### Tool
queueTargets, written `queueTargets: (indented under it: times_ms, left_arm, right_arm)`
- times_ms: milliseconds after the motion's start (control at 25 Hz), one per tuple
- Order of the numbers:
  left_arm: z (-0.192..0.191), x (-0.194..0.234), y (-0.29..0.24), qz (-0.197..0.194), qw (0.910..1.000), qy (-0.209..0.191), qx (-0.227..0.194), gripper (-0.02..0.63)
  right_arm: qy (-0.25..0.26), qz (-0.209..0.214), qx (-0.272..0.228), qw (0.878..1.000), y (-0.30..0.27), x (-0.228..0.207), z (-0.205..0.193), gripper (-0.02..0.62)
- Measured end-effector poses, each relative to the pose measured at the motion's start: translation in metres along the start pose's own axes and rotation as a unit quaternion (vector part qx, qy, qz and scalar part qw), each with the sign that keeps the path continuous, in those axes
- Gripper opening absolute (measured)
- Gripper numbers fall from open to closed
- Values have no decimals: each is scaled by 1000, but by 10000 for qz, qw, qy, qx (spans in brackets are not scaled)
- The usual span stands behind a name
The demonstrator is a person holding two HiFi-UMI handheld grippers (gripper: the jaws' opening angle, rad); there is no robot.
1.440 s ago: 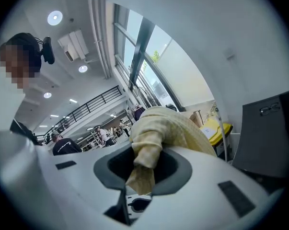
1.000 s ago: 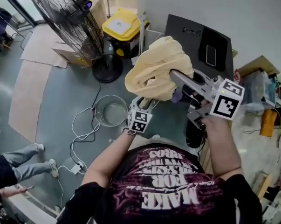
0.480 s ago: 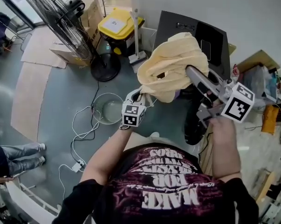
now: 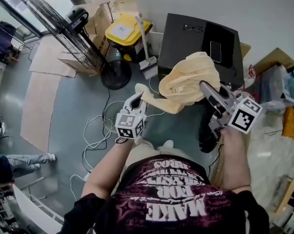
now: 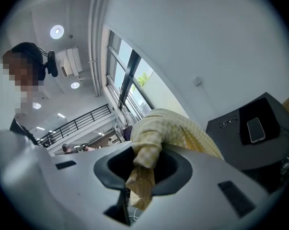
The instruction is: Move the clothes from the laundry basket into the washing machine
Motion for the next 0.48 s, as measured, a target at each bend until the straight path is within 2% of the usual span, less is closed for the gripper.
queueTargets:
  times_ms: [240,480]
  left_arm:
    - [45,-14,15,-172,9995,25,-277,14]
    - [75,-49,26,-536,9974,127,-471,14]
  right_arm:
    - [166,-412,301,9986,19,-14,-29,84]
    - [687,-821,872,9904,30,-23,-64,84]
Point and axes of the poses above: the fingertips, and each gripper's own axes: y backward along the fingers, x to its left, z out of its top, the point moved 3 cm from there along y, backward along the fingers, and after that the axes turned 14 degrees about z, right-handed, at the moved point
